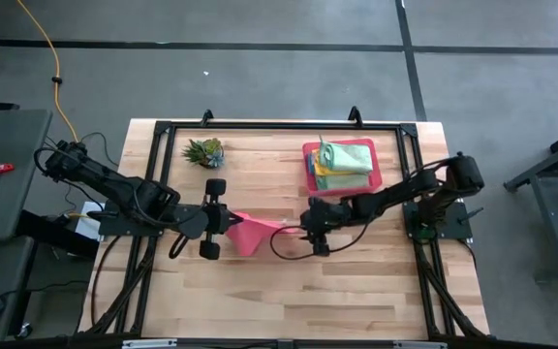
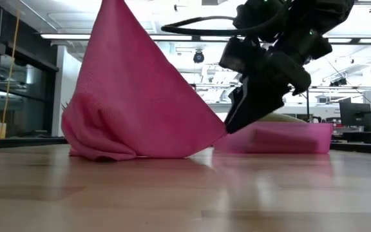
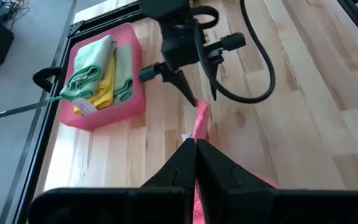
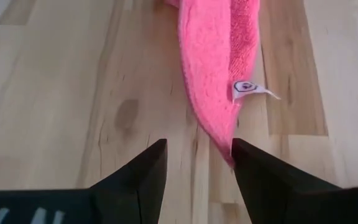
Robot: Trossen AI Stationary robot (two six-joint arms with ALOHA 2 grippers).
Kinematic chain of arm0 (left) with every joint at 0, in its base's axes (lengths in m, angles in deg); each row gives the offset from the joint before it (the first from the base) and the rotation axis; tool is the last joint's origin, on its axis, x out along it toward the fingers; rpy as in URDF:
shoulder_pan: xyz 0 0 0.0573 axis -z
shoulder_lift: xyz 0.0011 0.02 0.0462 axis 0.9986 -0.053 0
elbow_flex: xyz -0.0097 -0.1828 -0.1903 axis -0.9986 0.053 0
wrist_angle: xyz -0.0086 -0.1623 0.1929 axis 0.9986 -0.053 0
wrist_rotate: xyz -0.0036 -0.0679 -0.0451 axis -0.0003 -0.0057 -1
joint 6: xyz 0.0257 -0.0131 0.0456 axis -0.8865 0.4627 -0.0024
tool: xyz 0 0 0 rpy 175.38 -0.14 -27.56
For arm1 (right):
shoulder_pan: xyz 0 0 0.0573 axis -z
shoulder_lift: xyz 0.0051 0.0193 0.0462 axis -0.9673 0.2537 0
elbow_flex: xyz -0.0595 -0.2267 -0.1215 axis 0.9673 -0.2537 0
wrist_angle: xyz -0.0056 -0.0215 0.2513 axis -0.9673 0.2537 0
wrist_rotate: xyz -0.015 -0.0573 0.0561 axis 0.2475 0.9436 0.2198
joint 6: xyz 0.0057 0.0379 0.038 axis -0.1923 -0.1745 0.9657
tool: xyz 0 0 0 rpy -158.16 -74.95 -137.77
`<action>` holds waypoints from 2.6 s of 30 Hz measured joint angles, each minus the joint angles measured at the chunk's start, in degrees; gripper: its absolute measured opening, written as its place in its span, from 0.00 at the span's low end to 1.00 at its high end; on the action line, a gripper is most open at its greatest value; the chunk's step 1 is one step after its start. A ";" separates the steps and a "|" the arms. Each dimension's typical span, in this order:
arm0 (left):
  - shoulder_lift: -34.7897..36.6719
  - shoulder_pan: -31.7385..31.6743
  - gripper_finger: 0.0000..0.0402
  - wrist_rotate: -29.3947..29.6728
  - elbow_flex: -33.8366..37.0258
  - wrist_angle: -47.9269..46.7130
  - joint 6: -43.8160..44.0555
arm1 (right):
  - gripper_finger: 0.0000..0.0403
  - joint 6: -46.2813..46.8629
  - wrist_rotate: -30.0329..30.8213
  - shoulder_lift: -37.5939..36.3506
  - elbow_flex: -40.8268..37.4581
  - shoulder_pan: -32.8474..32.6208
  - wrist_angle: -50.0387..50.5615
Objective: Fold microfiber towels
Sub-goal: Fold the pink microfiber cloth
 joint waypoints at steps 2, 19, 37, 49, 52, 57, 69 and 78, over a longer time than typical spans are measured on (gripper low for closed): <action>0.00 0.00 0.00 0.01 0.00 0.00 0.00 | 0.43 -0.02 0.82 0.63 0.00 -0.18 -0.05; 0.00 0.00 0.00 0.18 0.00 0.03 1.59 | 0.22 -0.02 1.83 1.10 0.00 -0.03 -2.65; 0.00 0.00 0.00 0.44 0.02 0.03 1.99 | 0.01 3.61 0.52 0.88 0.00 0.03 -2.58; 0.00 0.00 0.00 0.44 0.02 -0.15 1.99 | 0.00 3.65 0.28 0.88 0.00 0.03 -2.60; 0.00 0.00 0.00 0.44 0.02 -0.43 1.99 | 0.00 3.65 0.28 0.88 0.00 0.03 -2.60; 0.00 0.00 0.00 0.44 0.03 -0.43 1.98 | 0.00 3.65 0.26 0.88 0.00 0.03 -2.60; 0.00 0.00 0.00 0.43 0.04 -0.98 1.98 | 0.00 2.55 -0.28 -3.34 -0.02 0.06 -1.81; 0.00 -0.32 0.00 3.90 -2.92 -6.32 0.72 | 0.00 2.62 3.20 -13.34 -0.02 0.06 5.35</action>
